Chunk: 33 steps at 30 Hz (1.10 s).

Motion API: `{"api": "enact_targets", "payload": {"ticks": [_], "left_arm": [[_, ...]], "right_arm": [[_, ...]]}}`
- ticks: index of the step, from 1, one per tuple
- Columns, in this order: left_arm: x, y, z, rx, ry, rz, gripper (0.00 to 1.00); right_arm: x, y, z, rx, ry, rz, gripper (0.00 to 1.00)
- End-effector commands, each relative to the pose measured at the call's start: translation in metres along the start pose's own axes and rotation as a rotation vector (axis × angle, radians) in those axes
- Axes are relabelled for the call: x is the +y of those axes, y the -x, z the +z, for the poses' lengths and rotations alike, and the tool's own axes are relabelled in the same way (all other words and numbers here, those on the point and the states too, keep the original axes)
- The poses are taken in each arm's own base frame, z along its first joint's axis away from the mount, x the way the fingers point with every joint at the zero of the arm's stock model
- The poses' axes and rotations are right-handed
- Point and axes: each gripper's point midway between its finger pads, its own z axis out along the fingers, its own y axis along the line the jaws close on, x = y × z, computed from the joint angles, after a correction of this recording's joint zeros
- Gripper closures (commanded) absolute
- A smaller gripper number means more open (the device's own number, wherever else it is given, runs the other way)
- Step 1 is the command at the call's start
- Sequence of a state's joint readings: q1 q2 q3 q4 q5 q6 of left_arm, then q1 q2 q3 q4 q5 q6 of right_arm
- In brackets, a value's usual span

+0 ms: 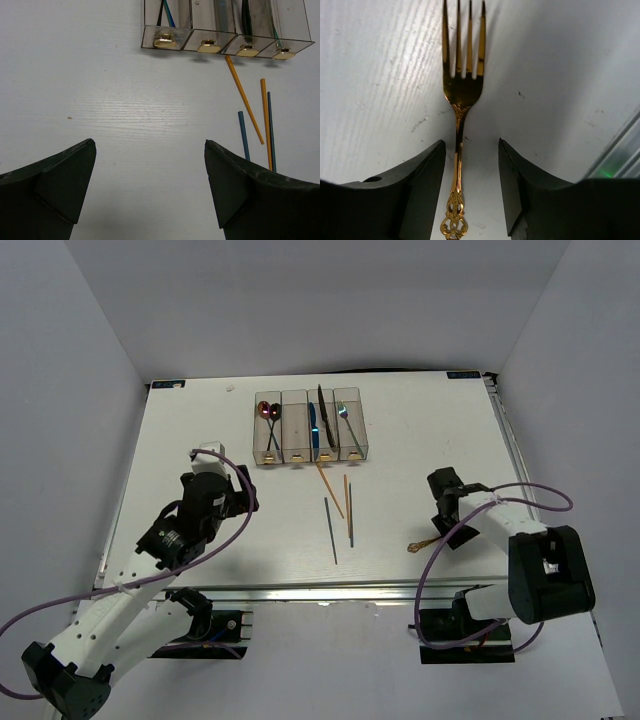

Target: Sort the eating utensils into containers

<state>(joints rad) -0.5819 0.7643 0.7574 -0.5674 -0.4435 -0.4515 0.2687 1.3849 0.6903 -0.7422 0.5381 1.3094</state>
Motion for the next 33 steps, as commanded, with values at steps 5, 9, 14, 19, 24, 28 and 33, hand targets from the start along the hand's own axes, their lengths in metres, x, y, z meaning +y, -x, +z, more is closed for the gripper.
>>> {"api": "enact_targets", "payload": {"ticks": [5,9,14,19,24,28,33], "left_arm": [[-0.004,-0.006,0.003,0.018,-0.021,0.019,0.02],[-0.004,-0.007,0.004,0.023,-0.015,0.022,0.02],[-0.003,-0.005,0.003,0.016,-0.014,0.017,0.02],[-0.003,-0.006,0.004,0.018,-0.011,0.019,0.02],[-0.001,-0.007,0.004,0.02,-0.003,0.019,0.02],[0.0,-0.007,0.005,0.021,0.004,0.021,0.02],[0.0,-0.011,0.009,0.041,0.014,0.032,0.02]], "right_arm": [[0.019,0.004,0.018,-0.028,0.131,-0.013,0.48],[0.013,-0.01,0.025,0.043,0.07,-0.001,1.0],[0.013,-0.02,0.026,0.102,0.027,-0.007,1.0],[0.042,-0.007,0.0,0.083,0.164,-0.004,1.0],[0.137,0.023,-0.067,-0.094,0.675,-0.191,1.0],[0.208,0.038,-0.117,-0.159,0.906,-0.405,1.0],[0.286,0.027,-0.125,-0.124,0.934,-0.723,1.0]]}}
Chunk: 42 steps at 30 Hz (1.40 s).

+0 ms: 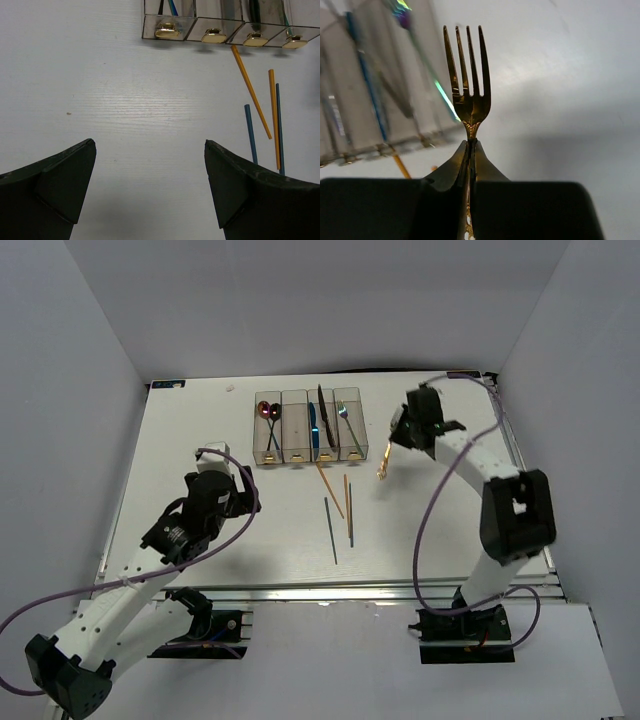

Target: Sort the eating utensils into containers

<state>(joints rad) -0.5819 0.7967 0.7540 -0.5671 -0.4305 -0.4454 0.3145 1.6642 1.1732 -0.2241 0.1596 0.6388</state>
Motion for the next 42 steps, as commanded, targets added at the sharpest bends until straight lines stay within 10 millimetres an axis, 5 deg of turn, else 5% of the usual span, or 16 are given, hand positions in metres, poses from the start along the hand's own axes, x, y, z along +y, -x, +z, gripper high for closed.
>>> {"api": "enact_targets", "payload": {"ticks": [1,2,7,8,13,22,28,30,32,37,38,39,41,42], "left_arm": [[0.001,-0.003,0.003,0.007,0.014,0.009,0.02],[0.001,-0.003,0.004,0.008,0.012,0.011,0.02],[-0.001,-0.01,0.009,0.039,0.015,0.027,0.02],[-0.001,-0.01,0.01,0.042,0.015,0.03,0.02],[-0.002,-0.016,0.014,0.068,0.02,0.045,0.02],[-0.004,-0.017,0.015,0.075,0.008,0.049,0.02],[-0.004,-0.016,0.014,0.071,0.006,0.049,0.02],[-0.004,-0.016,0.014,0.071,0.008,0.049,0.02],[-0.004,-0.016,0.014,0.069,0.008,0.047,0.02],[-0.002,-0.014,0.012,0.058,0.017,0.042,0.02],[-0.001,-0.013,0.012,0.053,0.022,0.039,0.02],[0.0,-0.012,0.012,0.051,0.026,0.038,0.02],[0.002,-0.01,0.01,0.041,0.037,0.028,0.02],[0.004,-0.009,0.009,0.034,0.045,0.026,0.02]], "right_arm": [[0.047,0.012,0.023,0.055,0.148,-0.281,1.0],[0.066,0.034,0.022,0.013,0.175,-0.291,1.0],[0.104,0.053,0.046,-0.002,0.247,-0.36,1.0],[0.12,0.071,0.041,-0.036,0.271,-0.369,1.0],[0.149,0.08,0.067,-0.016,0.303,-0.418,1.0],[0.156,0.086,0.093,-0.047,0.29,-0.457,0.9],[0.151,0.08,0.098,-0.033,0.283,-0.463,0.62],[0.155,0.081,0.093,-0.033,0.3,-0.466,0.49],[0.162,0.092,0.083,-0.058,0.308,-0.47,0.12],[0.157,0.105,0.032,-0.1,0.235,-0.447,0.11],[0.167,0.108,-0.002,-0.138,0.242,-0.434,0.11],[0.14,0.083,0.006,-0.099,0.136,-0.43,0.11],[0.139,0.059,-0.028,-0.098,0.122,-0.424,0.11],[0.112,0.022,-0.019,-0.032,0.041,-0.41,0.11]]}}
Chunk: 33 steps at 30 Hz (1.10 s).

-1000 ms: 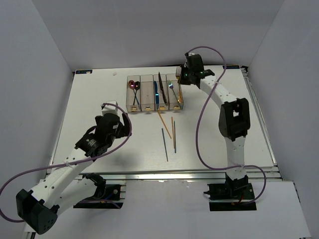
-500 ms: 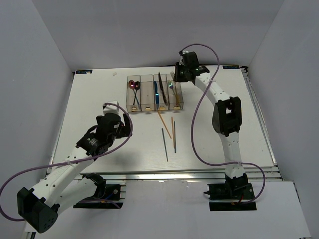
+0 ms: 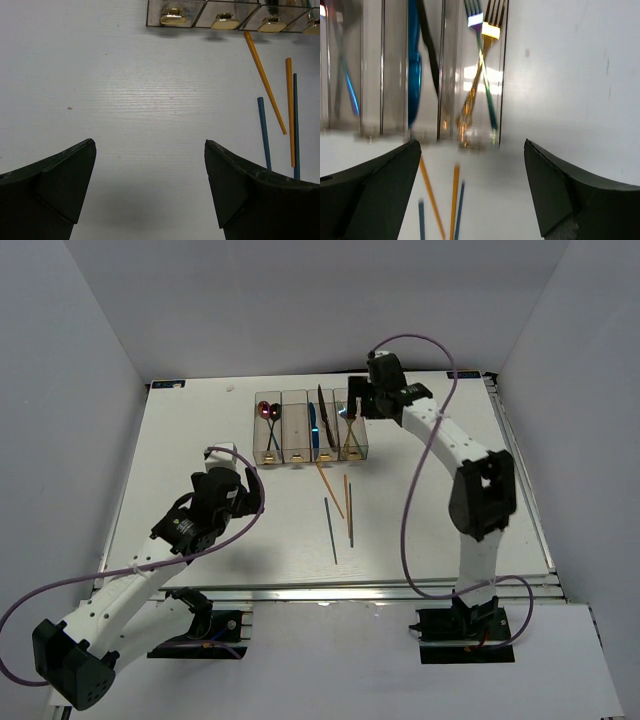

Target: Sort the eating utensils into containers

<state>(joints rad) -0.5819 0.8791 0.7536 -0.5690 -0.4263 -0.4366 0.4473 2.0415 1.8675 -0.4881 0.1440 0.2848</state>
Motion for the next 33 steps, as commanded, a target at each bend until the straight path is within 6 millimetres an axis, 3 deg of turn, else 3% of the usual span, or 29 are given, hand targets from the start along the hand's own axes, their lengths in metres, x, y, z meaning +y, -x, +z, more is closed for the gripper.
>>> {"api": "enact_targets", "payload": {"ticks": [1,2,3,4,5,7,11,23,33], "left_arm": [[0.005,0.008,-0.006,-0.041,0.019,-0.022,0.02],[0.006,0.01,-0.008,-0.051,0.02,-0.028,0.02],[0.007,0.011,-0.009,-0.056,0.021,-0.03,0.02],[0.007,0.012,-0.009,-0.06,0.019,-0.033,0.02],[0.007,0.013,-0.01,-0.064,0.018,-0.037,0.02],[0.007,0.013,-0.01,-0.066,0.018,-0.037,0.02],[0.007,0.013,-0.011,-0.065,0.018,-0.039,0.02],[0.006,0.013,-0.011,-0.067,0.014,-0.04,0.02],[0.005,0.012,-0.011,-0.063,0.008,-0.036,0.02]], "right_arm": [[0.011,-0.046,-0.052,0.012,-0.105,0.029,0.12],[0.027,-0.061,-0.065,0.014,-0.08,0.011,0.16],[0.03,-0.08,-0.065,0.04,-0.091,0.027,0.21],[0.026,-0.115,-0.063,0.102,-0.106,0.006,0.25],[0.039,-0.132,-0.065,0.117,-0.087,-0.019,0.37],[0.037,-0.169,-0.062,0.18,-0.107,-0.019,0.51],[0.045,-0.208,-0.055,0.244,-0.084,-0.013,0.55],[0.045,-0.236,-0.04,0.301,-0.101,-0.01,0.63],[0.039,-0.239,-0.043,0.297,-0.125,0.004,0.66]]}}
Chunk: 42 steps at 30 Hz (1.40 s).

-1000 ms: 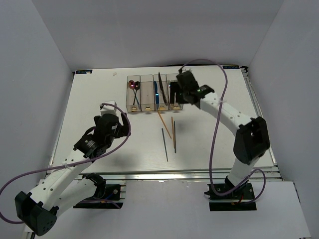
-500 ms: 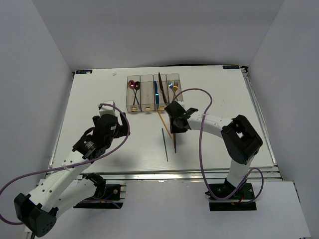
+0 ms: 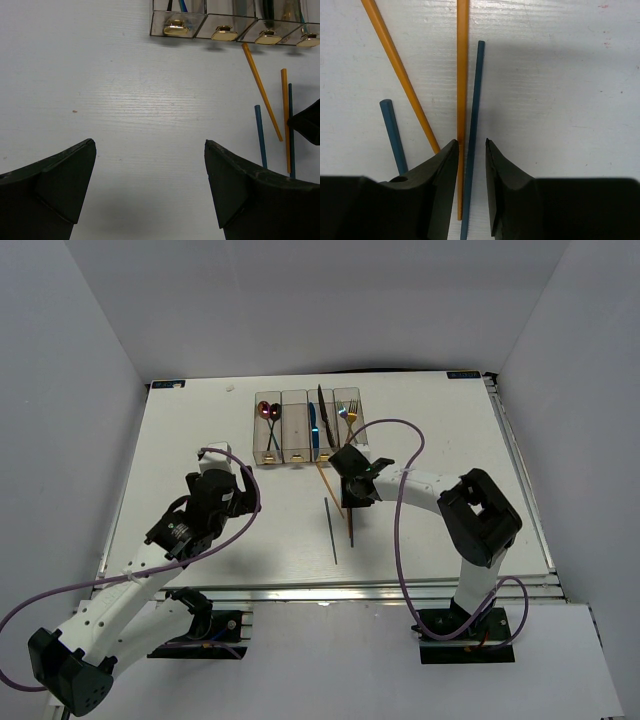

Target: Sort the eating utensils into containers

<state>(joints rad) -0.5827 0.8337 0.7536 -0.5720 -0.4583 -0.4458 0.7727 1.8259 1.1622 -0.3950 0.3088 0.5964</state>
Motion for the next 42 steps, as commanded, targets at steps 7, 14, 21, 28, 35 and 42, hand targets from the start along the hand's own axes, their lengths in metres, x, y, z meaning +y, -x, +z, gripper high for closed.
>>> {"api": "enact_targets", "payload": {"ticks": [7,14,21,28,35,42], "left_arm": [[0.0,0.003,-0.003,-0.017,-0.006,-0.011,0.02],[-0.001,0.001,-0.002,-0.008,-0.007,-0.005,0.02],[-0.002,0.001,-0.002,-0.009,-0.011,-0.005,0.02],[-0.003,0.001,-0.001,-0.005,-0.014,-0.002,0.02],[-0.004,0.001,-0.002,-0.005,-0.016,-0.002,0.02],[-0.003,0.0,-0.002,-0.004,-0.015,0.0,0.02]], "right_arm": [[-0.007,-0.011,0.011,0.016,-0.033,0.016,0.7],[-0.012,-0.019,0.012,0.026,-0.037,0.026,0.73],[-0.017,-0.027,0.008,0.035,-0.04,0.033,0.68],[-0.019,-0.018,-0.009,0.0,-0.026,0.037,0.6],[-0.022,-0.019,-0.019,-0.007,-0.02,0.035,0.66],[-0.025,-0.025,-0.023,-0.004,-0.006,0.032,0.7]]}}
